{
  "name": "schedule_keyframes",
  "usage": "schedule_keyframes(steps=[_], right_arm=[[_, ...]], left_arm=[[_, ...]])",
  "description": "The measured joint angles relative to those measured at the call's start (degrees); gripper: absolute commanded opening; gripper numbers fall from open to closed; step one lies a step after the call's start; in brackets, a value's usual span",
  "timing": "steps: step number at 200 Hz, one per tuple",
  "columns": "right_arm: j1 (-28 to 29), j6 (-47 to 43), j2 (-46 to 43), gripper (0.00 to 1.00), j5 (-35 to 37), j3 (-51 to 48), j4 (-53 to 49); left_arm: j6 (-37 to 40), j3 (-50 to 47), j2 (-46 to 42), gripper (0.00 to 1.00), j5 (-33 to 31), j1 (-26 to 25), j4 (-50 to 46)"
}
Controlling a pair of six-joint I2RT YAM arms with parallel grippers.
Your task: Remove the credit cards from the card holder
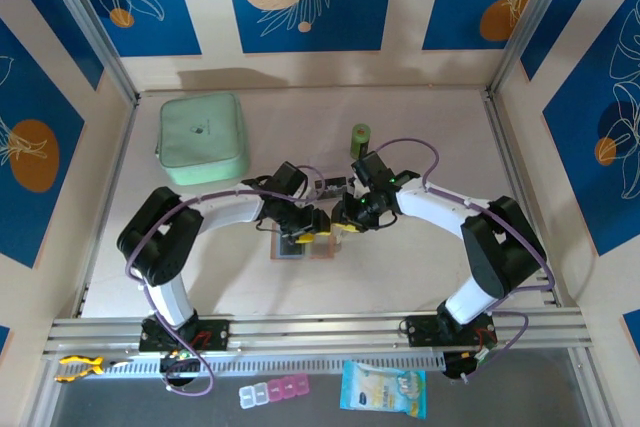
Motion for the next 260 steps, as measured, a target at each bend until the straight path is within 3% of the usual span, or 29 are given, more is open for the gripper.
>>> schedule_keyframes(steps=[57, 126, 188, 260], right_arm=[[1.5, 0.5, 0.0, 0.32, -0.9, 0.5, 1.3], [6.1, 1.5, 5.5, 0.29, -3.2, 4.8, 3.1], [8.3, 2.4, 10.7, 0.27, -5.0, 7.5, 5.6], [9.1, 2.6, 14.9, 0.23, -7.2, 9.5, 7.4]], left_arm=[[2.0, -0.5, -3.3, 0.48, -2.6, 1.2, -2.4], [4.5, -6.9, -13.3, 0.35, -5.7, 9.1, -3.2], [5.9, -12.6, -13.6, 0.22, -6.1, 12.0, -4.9], [6.0, -15.1, -13.1, 0.19, -6.0, 12.3, -3.5]])
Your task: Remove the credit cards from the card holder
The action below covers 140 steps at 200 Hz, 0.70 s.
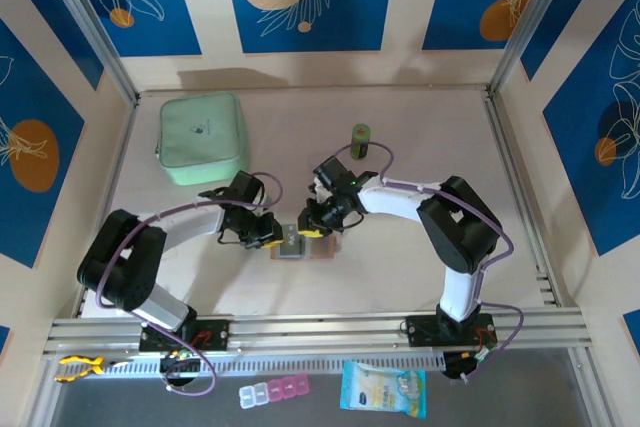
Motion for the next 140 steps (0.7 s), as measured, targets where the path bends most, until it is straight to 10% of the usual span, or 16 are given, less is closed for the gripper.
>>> schedule_keyframes(steps=[140], right_arm=[[0.5, -1.1, 3.7, 0.21, -1.2, 1.2, 0.7]], left_arm=[[0.0, -1.1, 0.3, 0.19, 1.0, 0.1, 1.6]])
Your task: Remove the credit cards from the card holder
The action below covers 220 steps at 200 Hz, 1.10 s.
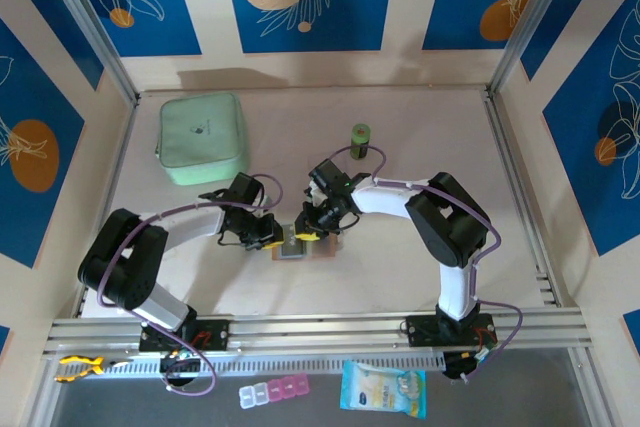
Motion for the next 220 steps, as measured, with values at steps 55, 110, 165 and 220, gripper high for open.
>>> schedule_keyframes(steps=[55, 110, 165, 220], right_arm=[[0.0, -0.4, 0.5, 0.21, 0.1, 0.1, -0.2], [0.3, -0.7, 0.5, 0.21, 1.5, 0.5, -1.2], [0.3, -1.4, 0.2, 0.21, 3.0, 0.7, -2.6], [0.3, -2.2, 0.0, 0.21, 4.4, 1.1, -4.2]], left_arm=[[0.0, 0.0, 0.0, 0.18, 0.0, 0.0, 0.0], [0.0, -0.1, 0.0, 0.18, 0.0, 0.0, 0.1], [0.0, -0.2, 0.0, 0.18, 0.0, 0.0, 0.1], [0.0, -0.2, 0.0, 0.17, 0.0, 0.0, 0.1]])
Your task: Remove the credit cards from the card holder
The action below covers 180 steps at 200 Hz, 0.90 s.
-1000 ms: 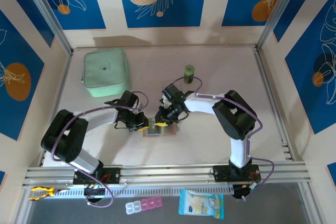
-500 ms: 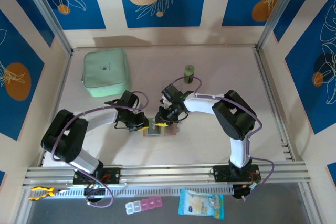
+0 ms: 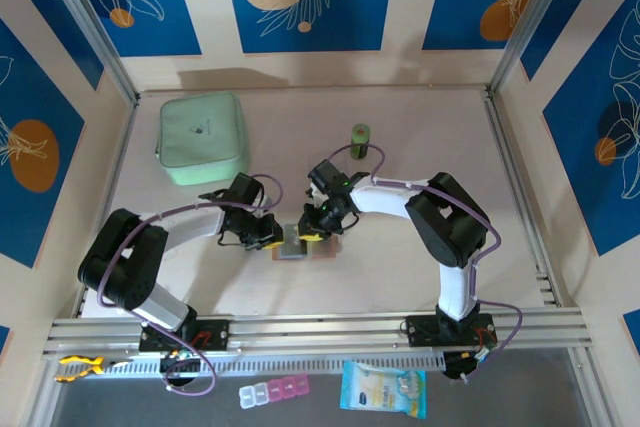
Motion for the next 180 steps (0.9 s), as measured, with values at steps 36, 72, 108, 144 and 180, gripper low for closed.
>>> schedule_keyframes(steps=[36, 72, 108, 144, 180], right_arm=[[0.0, -0.6, 0.0, 0.22, 0.3, 0.2, -0.5], [0.0, -0.9, -0.2, 0.22, 0.8, 0.2, -0.7], [0.0, -1.0, -0.7, 0.22, 1.6, 0.2, -1.3], [0.0, -1.4, -0.7, 0.22, 1.7, 0.2, -1.6], [0.0, -1.5, -2.0, 0.22, 1.9, 0.2, -1.9]], left_arm=[[0.0, 0.0, -0.1, 0.17, 0.0, 0.0, -0.1], [0.0, 0.0, -0.7, 0.17, 0.0, 0.0, -0.7], [0.0, 0.1, -1.6, 0.17, -0.1, 0.0, -2.1], [0.0, 0.9, -2.1, 0.16, -0.1, 0.0, -3.3], [0.0, 1.7, -2.8, 0.15, -0.1, 0.0, -3.8]])
